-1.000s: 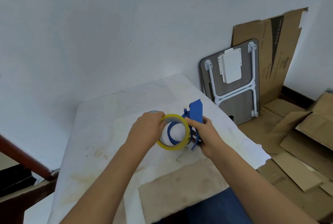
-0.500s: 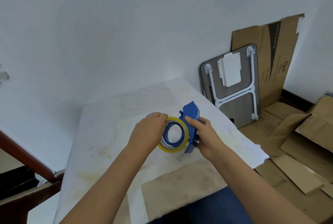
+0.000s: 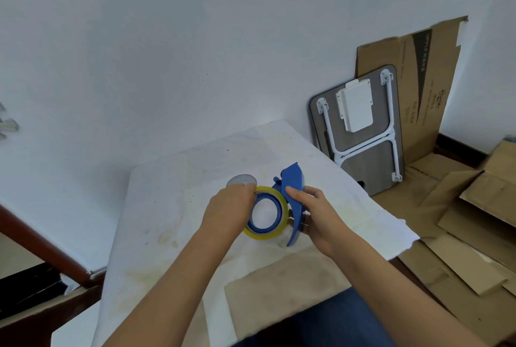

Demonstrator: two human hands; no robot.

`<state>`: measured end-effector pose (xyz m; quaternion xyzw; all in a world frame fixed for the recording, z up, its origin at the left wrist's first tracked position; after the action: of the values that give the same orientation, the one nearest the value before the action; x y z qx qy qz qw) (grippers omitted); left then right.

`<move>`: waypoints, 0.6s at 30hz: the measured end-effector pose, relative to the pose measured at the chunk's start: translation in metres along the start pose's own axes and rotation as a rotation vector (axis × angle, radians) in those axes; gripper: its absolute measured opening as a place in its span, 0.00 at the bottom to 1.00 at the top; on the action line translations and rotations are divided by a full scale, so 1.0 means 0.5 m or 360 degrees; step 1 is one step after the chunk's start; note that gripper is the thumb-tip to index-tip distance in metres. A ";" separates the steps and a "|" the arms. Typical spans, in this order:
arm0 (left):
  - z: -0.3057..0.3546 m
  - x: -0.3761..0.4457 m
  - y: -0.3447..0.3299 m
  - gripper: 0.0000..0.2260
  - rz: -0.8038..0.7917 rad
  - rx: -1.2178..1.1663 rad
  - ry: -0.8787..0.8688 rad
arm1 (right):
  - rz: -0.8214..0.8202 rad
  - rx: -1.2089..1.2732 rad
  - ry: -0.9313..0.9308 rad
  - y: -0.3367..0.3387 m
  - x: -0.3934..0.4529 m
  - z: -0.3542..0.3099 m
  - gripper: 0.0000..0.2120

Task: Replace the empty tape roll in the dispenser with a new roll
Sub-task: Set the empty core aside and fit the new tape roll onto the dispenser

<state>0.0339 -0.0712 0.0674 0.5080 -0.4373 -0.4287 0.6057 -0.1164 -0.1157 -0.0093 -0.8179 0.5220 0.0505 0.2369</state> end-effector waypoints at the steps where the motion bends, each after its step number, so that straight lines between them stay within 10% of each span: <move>1: -0.004 0.000 -0.009 0.04 -0.0064 -0.0048 0.0024 | -0.0006 -0.0004 0.0003 0.000 -0.001 -0.001 0.25; 13: -0.015 -0.092 -0.088 0.17 -0.0822 -0.2229 0.0491 | -0.0386 0.0258 0.0033 -0.007 -0.013 -0.023 0.21; 18: 0.018 -0.094 -0.067 0.19 -0.0696 -0.2560 0.0354 | -0.0381 0.0271 0.0065 -0.022 -0.013 -0.019 0.15</move>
<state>0.0111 -0.0321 0.0308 0.0339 0.1722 -0.6648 0.7261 -0.1113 -0.1108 0.0051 -0.8521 0.4278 -0.0393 0.2989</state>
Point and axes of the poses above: each hand's wrist, its own x-axis towards the middle knuckle, its own y-axis out of the back of the hand, z = x × y, the point moved 9 cm from there along x, towards the middle knuckle, and after that the axes turned 3 degrees about -x, right-handed, at the moved point
